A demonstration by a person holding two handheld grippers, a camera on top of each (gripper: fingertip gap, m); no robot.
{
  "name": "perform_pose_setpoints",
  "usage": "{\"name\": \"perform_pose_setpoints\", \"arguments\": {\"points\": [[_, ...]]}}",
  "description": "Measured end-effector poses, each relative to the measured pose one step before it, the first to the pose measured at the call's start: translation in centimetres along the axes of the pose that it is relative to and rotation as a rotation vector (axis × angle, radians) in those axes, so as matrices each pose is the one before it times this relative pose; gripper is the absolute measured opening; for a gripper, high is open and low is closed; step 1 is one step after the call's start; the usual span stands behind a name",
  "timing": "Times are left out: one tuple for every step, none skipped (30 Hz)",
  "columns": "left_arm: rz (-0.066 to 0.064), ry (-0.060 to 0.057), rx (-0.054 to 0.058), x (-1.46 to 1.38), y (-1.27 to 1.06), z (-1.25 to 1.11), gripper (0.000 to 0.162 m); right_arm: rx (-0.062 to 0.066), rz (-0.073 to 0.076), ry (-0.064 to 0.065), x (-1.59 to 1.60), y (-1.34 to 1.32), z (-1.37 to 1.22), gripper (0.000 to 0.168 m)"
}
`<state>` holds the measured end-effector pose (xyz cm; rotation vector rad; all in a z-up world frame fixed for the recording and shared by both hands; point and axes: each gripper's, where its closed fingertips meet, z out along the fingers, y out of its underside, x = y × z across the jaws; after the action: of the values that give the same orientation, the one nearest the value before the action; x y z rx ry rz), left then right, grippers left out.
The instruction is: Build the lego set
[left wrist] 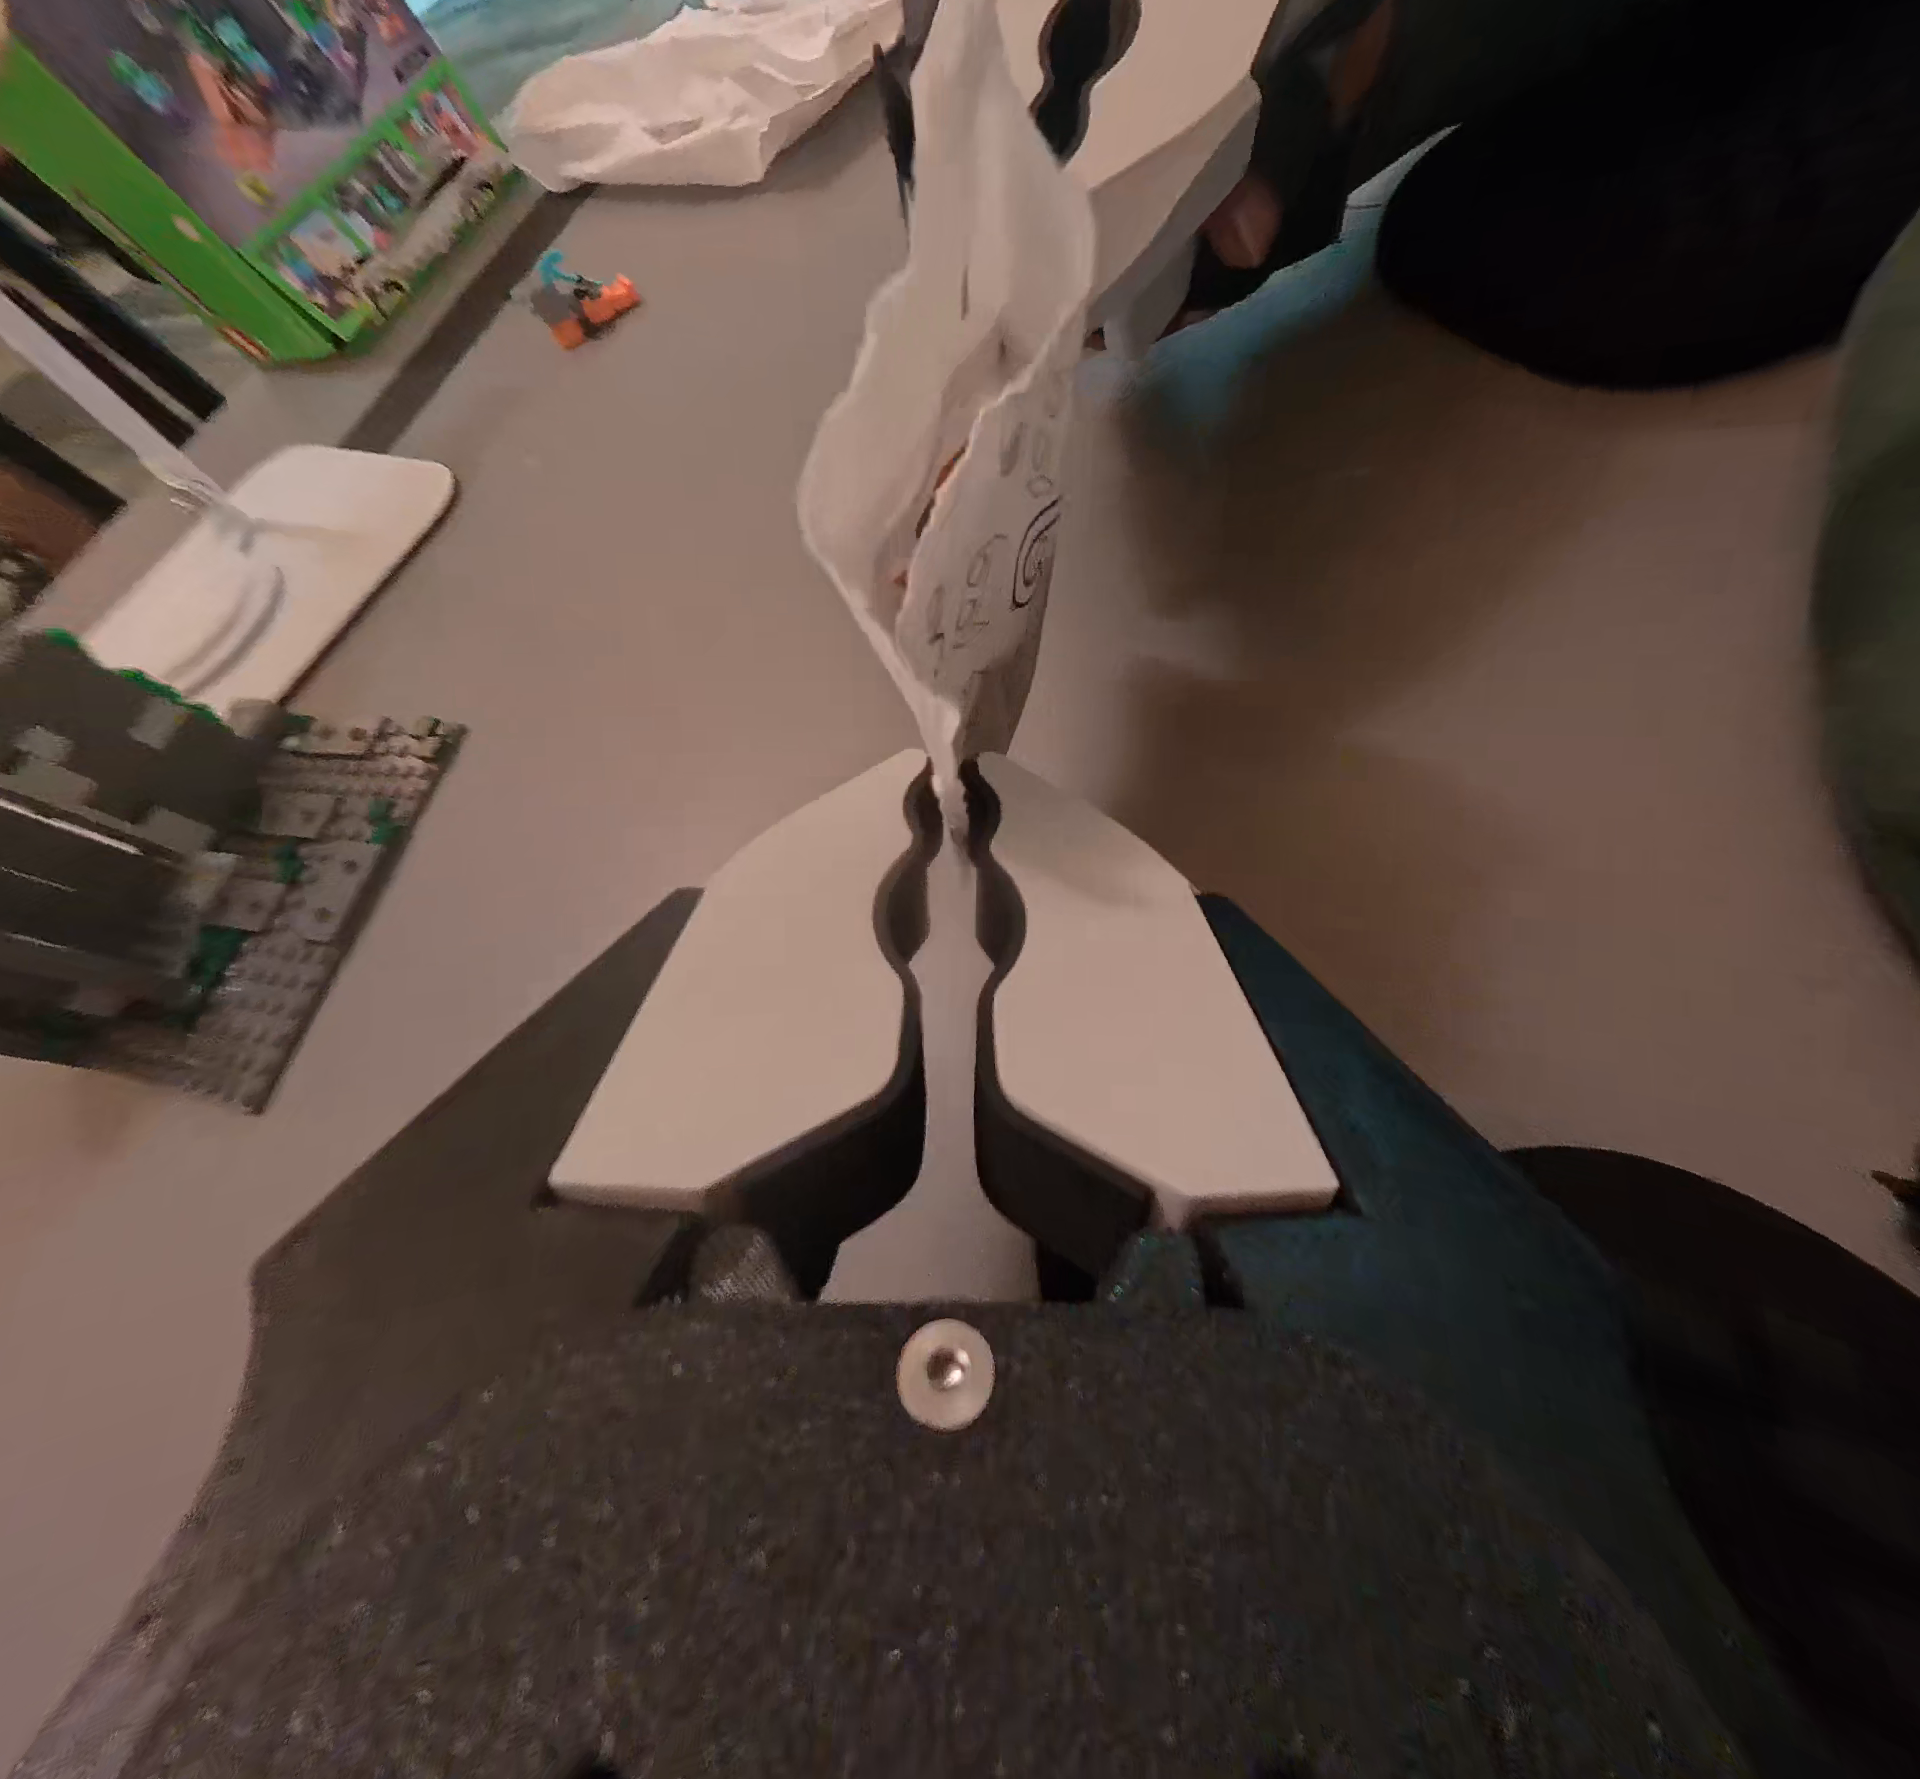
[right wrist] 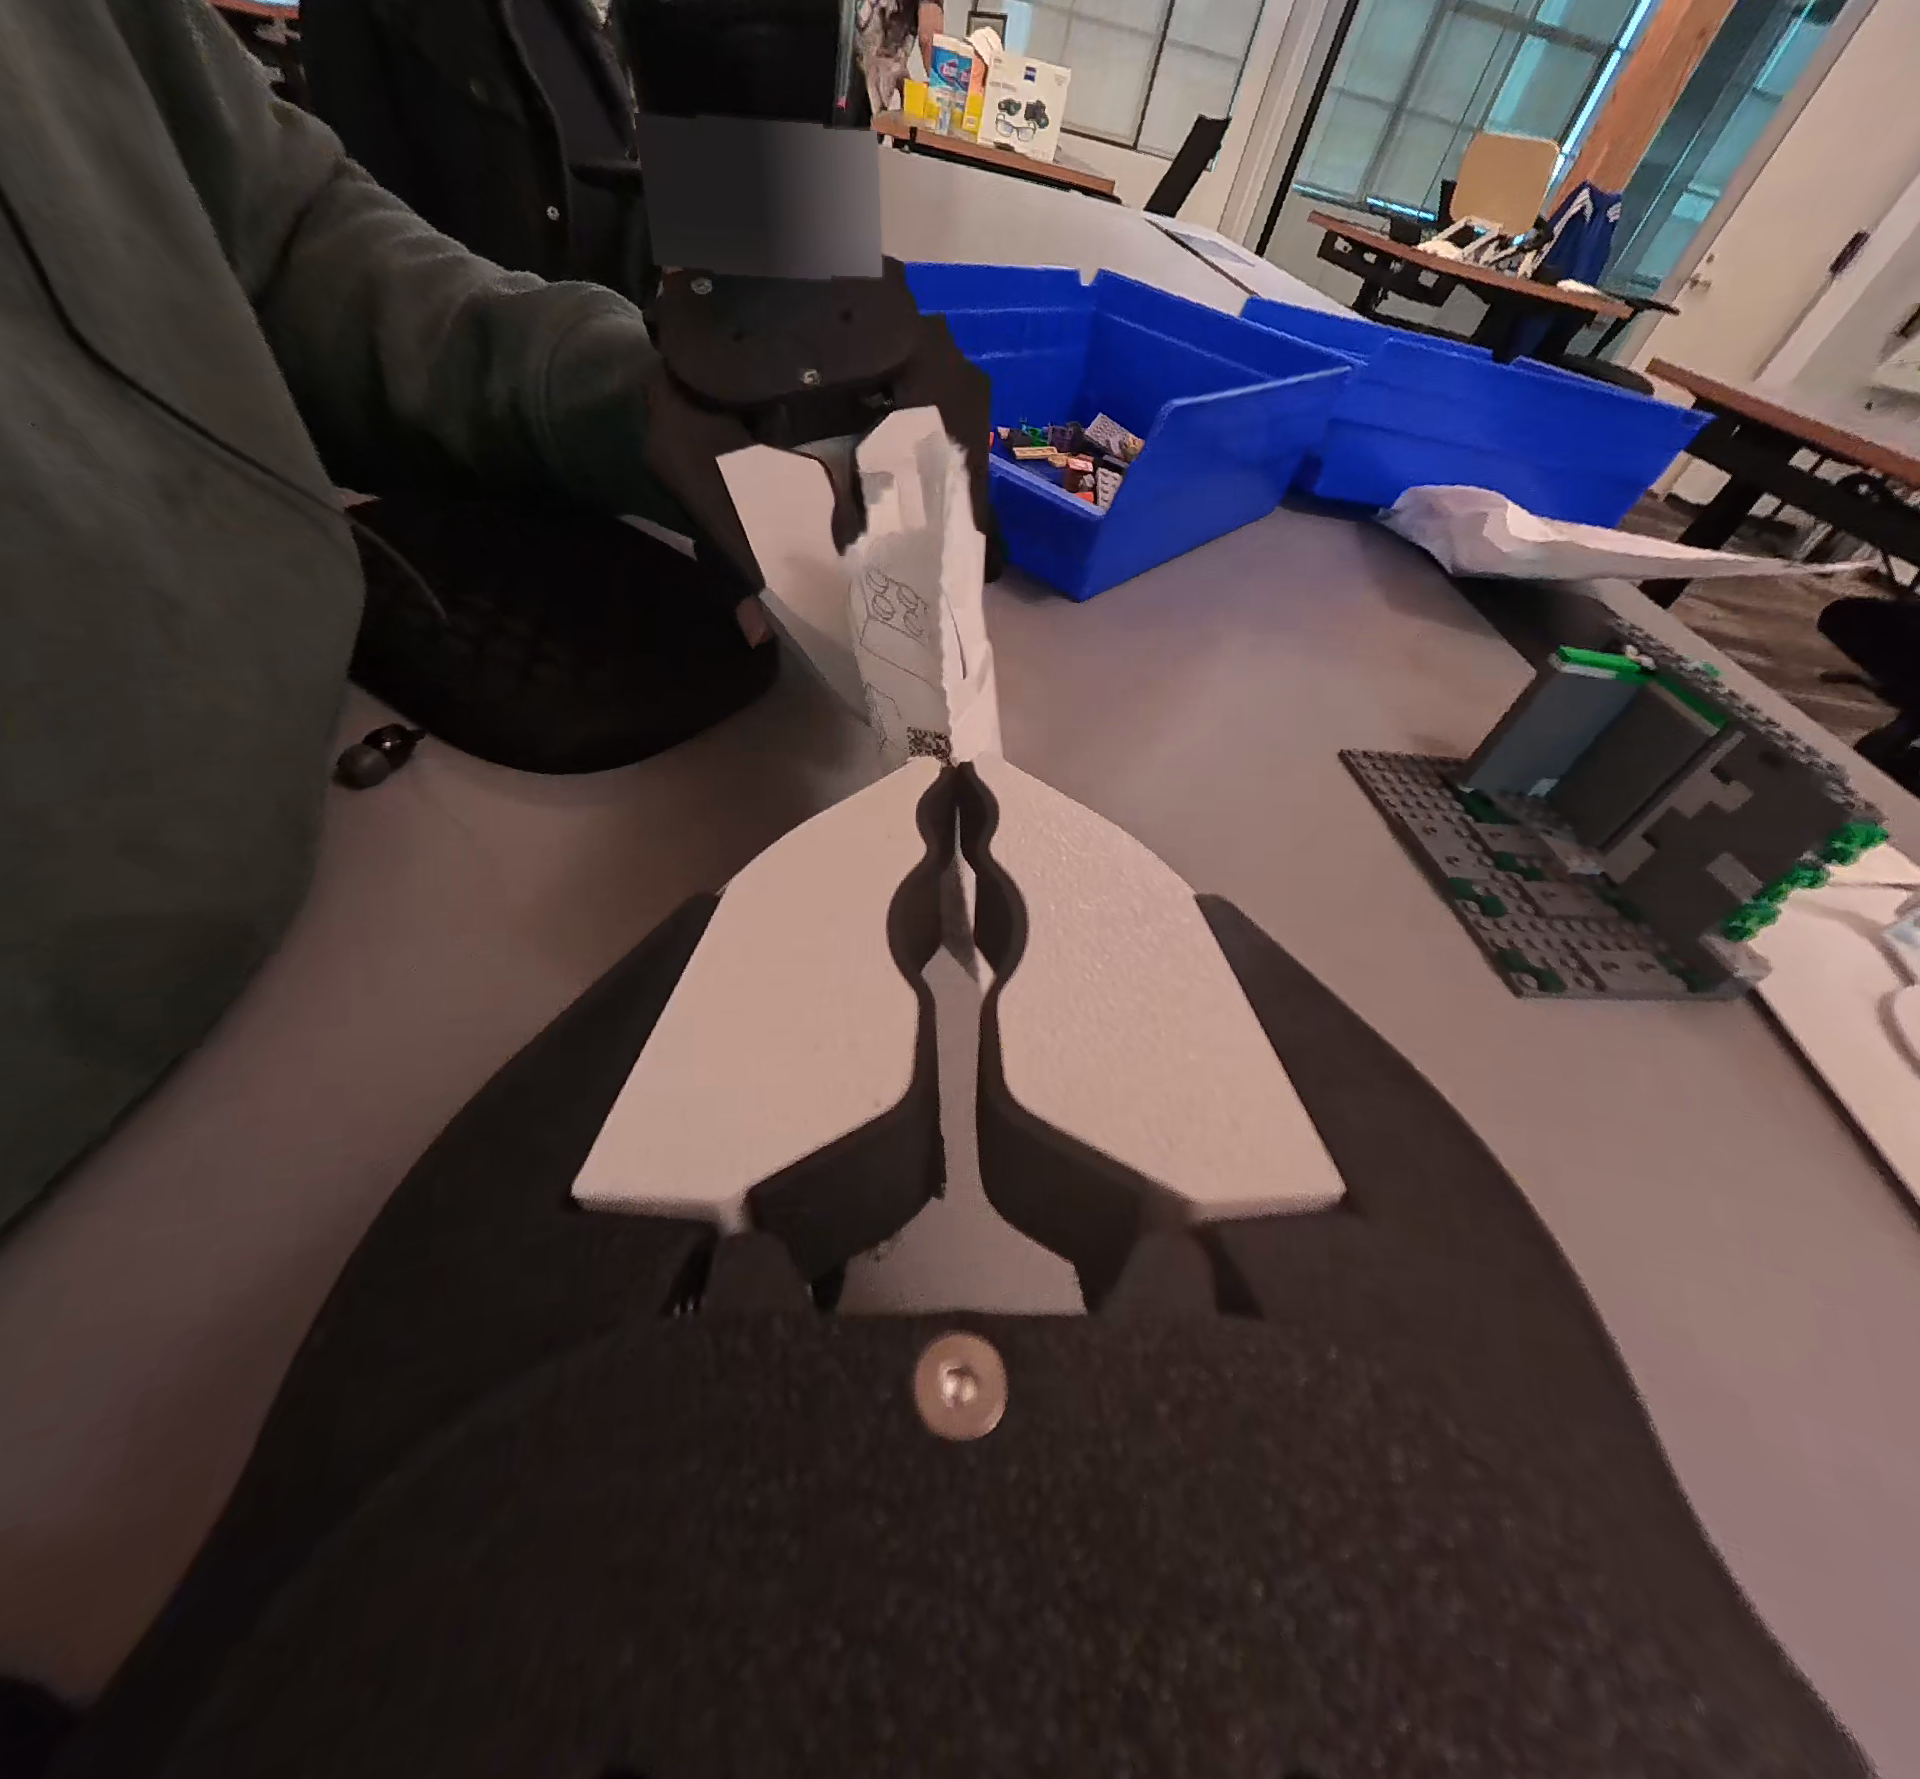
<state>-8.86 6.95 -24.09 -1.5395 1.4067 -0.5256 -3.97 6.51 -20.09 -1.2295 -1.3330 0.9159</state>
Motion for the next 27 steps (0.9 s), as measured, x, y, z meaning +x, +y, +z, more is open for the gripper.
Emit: {"name": "perform_pose_setpoints", "arguments": {"points": [[0.0233,-0.0134,-0.0018,0.029,-0.121,0.042,0.003,0.0013,-0.0106,0.0002,-0.190,-0.124,0.019,0.000],[0.0152,-0.0068,-0.0033,0.057,-0.080,0.031,0.003,0.0022,-0.0051,0.0006,-0.143,-0.093,0.050,0.000],[0.0106,-0.0049,-0.0026,0.029,-0.072,0.034,0.003,0.0041,-0.0035,-0.0029,-0.158,-0.068,0.055,0.000],[0.0114,-0.0127,0.0009,-0.087,-0.084,-0.003,0.003,0.0041,-0.0022,-0.0012,-0.106,-0.049,0.052,0.000],[0.0112,-0.0062,-0.0005,-0.017,-0.056,-0.002,0.003,0.0041,-0.0025,-0.0014,-0.085,-0.042,0.035,0.000],[0.0067,0.0000,-0.0009,0.056,-0.039,0.002,0.003,0.0010,-0.0032,-0.0012,-0.072,0.005,0.045,0.000],[0.0050,-0.0002,0.0004,0.065,-0.037,0.000,0.003,-0.0005,-0.0040,0.0016,-0.022,0.025,0.045,0.000],[0.0044,-0.0006,0.0038,0.056,-0.046,-0.012,0.003,0.0001,-0.0024,-0.0010,-0.035,0.028,0.023,0.000],[0.0009,-0.0003,0.0039,0.051,-0.059,-0.008,0.003,-0.0003,0.0003,-0.0004,-0.018,0.040,0.023,0.000],[0.0003,0.0040,0.0053,0.101,-0.089,-0.015,0.003,0.0005,0.0016,0.0014,0.028,0.041,-0.007,0.000],[0.0010,0.0012,0.0055,0.072,-0.117,-0.021,0.003,0.0011,0.0038,-0.0008,0.006,0.043,-0.031,0.000],[0.0023,-0.0006,0.0088,0.035,-0.181,-0.023,0.003,-0.0002,0.0033,0.0003,0.025,0.048,-0.031,0.000],[0.0030,-0.0010,0.0085,0.038,-0.205,-0.032,0.003,0.0023,0.0021,0.0015,0.033,0.018,-0.055,0.000],[0.0059,-0.0020,0.0068,0.025,-0.192,-0.044,0.003,0.0024,0.0028,-0.0007,0.007,-0.013,-0.059,0.000],[0.0097,-0.0070,0.0086,-0.047,-0.196,-0.071,0.003,0.0029,0.0016,-0.0002,0.010,-0.051,-0.071,0.000],[0.0107,-0.0066,0.0091,-0.045,-0.184,-0.117,0.003,0.0054,0.0018,0.0020,0.031,-0.129,-0.111,0.000],[0.0089,-0.0019,0.0098,0.019,-0.174,-0.121,0.003,0.0081,0.0046,0.0032,0.081,-0.197,-0.153,0.000],[0.0084,-0.0044,0.0140,0.008,-0.206,-0.141,0.003,0.0110,0.0071,0.0052,0.134,-0.273,-0.183,0.000],[0.0105,-0.0065,0.0177,-0.005,-0.256,-0.156,0.003,0.0118,0.0062,0.0063,0.161,-0.304,-0.207,0.000],[0.0116,-0.0030,0.0170,0.060,-0.289,-0.143,0.003,0.0104,0.0045,0.0067,0.179,-0.290,-0.205,0.000],[0.0108,-0.0042,0.0159,0.053,-0.309,-0.119,0.003,0.0097,0.0026,0.0069,0.174,-0.290,-0.190,0.000],[0.0123,-0.0047,0.0147,0.036,-0.320,-0.104,0.003,0.0098,0.0012,0.0064,0.135,-0.283,-0.171,0.000],[0.0135,-0.0049,0.0123,0.018,-0.297,-0.074,0.004,0.0093,0.0004,0.0050,0.096,-0.276,-0.135,0.000],[0.0121,-0.0034,0.0097,0.035,-0.273,-0.057,0.004,0.0068,-0.0009,0.0015,0.018,-0.216,-0.093,0.000],[0.0098,-0.0006,0.0064,0.053,-0.219,-0.031,0.004,0.0055,-0.0024,0.0012,-0.017,-0.169,-0.064,0.000],[0.0076,-0.0014,0.0034,0.029,-0.156,-0.008,0.004,0.0039,-0.0024,0.0007,-0.044,-0.123,-0.036,0.000],[0.0076,-0.0068,0.0025,-0.039,-0.108,-0.021,0.004,0.0038,-0.0020,-0.0006,-0.079,-0.105,-0.027,0.000]]}}
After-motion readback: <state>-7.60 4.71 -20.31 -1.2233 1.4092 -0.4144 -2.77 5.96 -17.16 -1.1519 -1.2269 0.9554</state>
